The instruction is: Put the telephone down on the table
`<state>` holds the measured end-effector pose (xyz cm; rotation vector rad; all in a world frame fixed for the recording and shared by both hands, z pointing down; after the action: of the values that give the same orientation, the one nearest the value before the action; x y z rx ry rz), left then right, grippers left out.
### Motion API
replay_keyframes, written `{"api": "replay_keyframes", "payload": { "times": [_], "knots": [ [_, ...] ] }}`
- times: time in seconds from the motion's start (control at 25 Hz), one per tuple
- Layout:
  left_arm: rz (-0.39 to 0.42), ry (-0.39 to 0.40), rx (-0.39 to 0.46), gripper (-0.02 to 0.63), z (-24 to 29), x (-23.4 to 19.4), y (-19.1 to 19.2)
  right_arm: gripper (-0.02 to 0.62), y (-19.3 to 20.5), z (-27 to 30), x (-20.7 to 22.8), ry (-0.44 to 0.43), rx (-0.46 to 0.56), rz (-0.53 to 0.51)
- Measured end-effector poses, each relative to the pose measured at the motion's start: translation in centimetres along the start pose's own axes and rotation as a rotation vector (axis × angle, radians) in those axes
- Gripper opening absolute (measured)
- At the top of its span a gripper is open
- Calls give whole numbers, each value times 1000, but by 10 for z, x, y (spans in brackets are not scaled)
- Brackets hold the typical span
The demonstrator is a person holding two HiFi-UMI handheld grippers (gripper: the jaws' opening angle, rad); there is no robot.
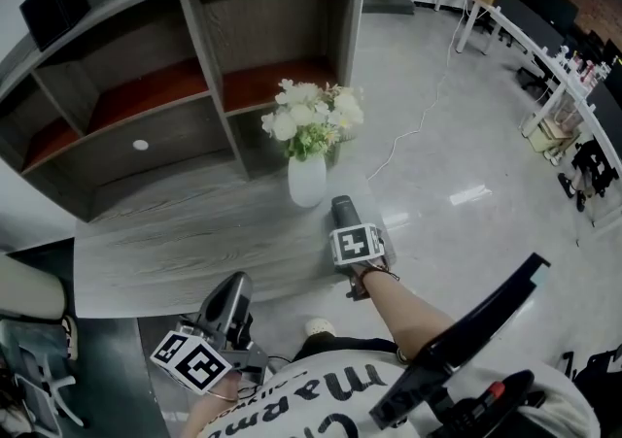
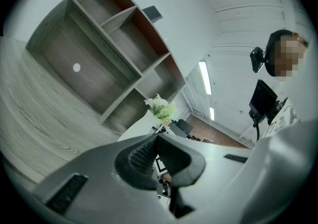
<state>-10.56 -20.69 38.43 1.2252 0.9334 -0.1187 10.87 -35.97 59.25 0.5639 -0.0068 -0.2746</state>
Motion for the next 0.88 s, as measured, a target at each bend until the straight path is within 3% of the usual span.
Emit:
{"api": "replay_keyframes", "payload": {
  "times": [0.44, 0.68, 0.88],
  "knots": [
    [-15, -10, -27, 9, 3, -4, 9, 324, 6, 0, -4, -91, -45, -34],
    [-19, -21, -22, 9, 3, -7, 9, 328, 7, 1, 0, -117, -77, -133],
    [-18, -11, -29, 9, 8, -4, 13, 334, 6, 1, 1, -130, -75, -149]
  ]
}}
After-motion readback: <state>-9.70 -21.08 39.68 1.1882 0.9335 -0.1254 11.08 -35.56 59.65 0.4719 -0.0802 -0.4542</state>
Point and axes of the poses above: the fingertips, and each gripper's own axes: z forward along the fingers, x to its right, y out of its underside, the point moved 2 cm from there along -z, backward along the fingers, and after that the axes turned 6 degrees about y, right-handed, at the moved point
